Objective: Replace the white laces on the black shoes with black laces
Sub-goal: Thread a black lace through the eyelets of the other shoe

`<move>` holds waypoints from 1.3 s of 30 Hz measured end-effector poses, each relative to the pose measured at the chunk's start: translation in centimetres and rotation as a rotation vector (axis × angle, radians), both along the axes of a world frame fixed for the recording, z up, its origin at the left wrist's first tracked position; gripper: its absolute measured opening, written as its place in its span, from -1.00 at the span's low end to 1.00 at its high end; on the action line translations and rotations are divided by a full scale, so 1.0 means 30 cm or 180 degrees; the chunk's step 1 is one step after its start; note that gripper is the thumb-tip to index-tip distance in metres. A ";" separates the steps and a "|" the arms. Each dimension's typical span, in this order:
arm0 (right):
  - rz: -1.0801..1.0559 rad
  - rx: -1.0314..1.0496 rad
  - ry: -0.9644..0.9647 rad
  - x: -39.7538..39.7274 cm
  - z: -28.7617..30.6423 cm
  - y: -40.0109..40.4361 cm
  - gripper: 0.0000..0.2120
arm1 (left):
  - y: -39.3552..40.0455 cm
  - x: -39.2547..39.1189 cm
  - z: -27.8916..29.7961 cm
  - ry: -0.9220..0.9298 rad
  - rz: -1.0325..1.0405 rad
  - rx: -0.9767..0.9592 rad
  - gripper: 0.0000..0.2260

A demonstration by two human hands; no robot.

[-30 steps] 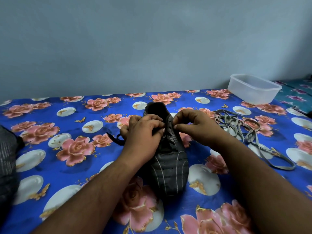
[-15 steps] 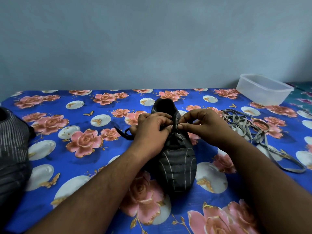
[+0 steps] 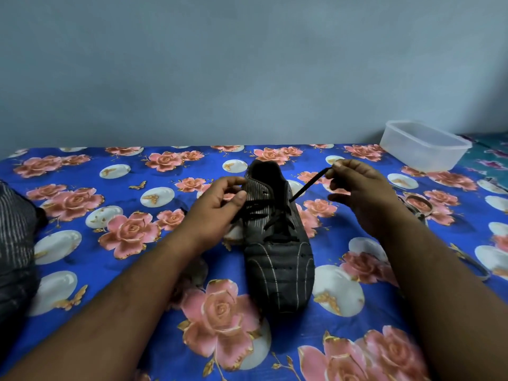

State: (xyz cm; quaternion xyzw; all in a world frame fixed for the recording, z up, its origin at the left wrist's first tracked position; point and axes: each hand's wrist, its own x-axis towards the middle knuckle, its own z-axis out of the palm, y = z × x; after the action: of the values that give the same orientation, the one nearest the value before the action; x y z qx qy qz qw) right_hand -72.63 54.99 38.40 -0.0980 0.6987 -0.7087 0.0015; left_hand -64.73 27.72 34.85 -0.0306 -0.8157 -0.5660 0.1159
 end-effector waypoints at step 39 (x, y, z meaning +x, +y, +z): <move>-0.0625 0.2369 0.1729 -0.068 -0.080 0.021 -0.83 | -0.034 0.047 0.050 0.0068 -0.0286 -0.0266 -0.82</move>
State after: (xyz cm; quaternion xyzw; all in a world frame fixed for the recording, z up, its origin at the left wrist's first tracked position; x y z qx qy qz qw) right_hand -74.68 55.63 36.02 -0.2060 0.8863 -0.3556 -0.2134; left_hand -63.32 26.70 36.35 -0.0780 -0.8351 -0.5357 0.0977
